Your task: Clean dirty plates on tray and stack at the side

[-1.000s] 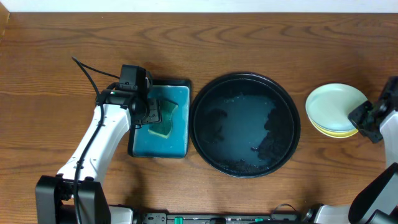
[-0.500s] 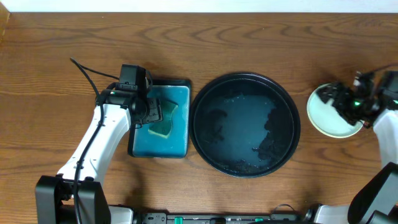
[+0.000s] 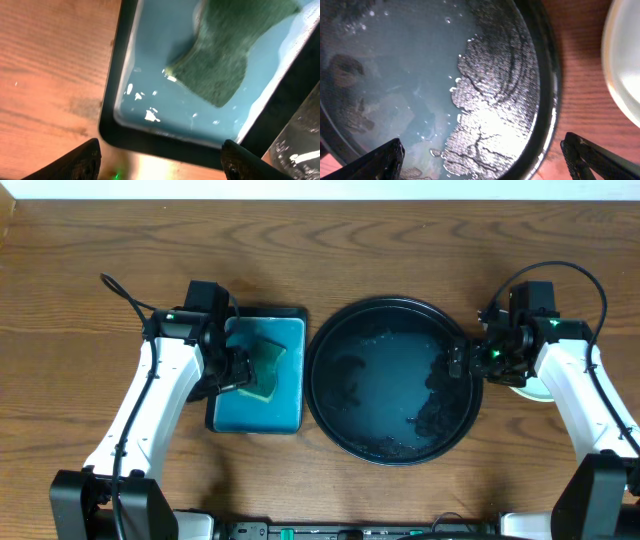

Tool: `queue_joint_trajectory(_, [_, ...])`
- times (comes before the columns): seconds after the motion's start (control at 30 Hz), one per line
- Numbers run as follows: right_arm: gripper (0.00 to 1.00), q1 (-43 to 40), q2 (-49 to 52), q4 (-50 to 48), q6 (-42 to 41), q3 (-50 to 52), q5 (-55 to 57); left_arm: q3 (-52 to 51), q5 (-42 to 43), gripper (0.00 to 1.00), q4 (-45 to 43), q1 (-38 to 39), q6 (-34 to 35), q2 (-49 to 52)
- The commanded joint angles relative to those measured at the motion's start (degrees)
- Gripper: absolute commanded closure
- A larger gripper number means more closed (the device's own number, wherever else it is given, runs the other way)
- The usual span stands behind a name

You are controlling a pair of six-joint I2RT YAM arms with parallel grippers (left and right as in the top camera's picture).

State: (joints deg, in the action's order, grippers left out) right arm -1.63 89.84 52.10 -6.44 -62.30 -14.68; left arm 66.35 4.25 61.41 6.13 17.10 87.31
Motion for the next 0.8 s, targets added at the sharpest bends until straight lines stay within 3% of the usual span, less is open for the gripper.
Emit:
queue_joint_trajectory(0.0, [0.01, 0.3, -4.3, 1.9, 1.0, -1.4, 2.5, -0.1, -0.8, 0.22, 1.8, -0.2, -1.8, -2.4])
queue_joint_trajectory(0.23, [0.01, 3.2, -18.4, 0.6, 1.0, 1.8, 8.4, -9.3, -0.8, 0.22, -3.4, -0.2, -1.8, -17.8])
queue_joint_trajectory(0.43, [0.01, 7.0, -34.9, -7.7, -0.6, 11.6, 10.4, -20.3, -0.8, 0.22, -11.3, -0.2, -1.8, -39.0])
queue_joint_trajectory(0.6, [0.01, 7.2, -47.6, -7.6, -4.0, 17.3, 13.2, -23.8, -0.8, 0.21, -11.4, -0.2, -0.9, -53.5])
queue_joint_trajectory(0.77, [0.01, 7.3, -50.2, -3.1, -4.0, 17.3, 13.1, -23.8, -0.8, 0.21, -11.3, -0.2, -0.9, -57.0])
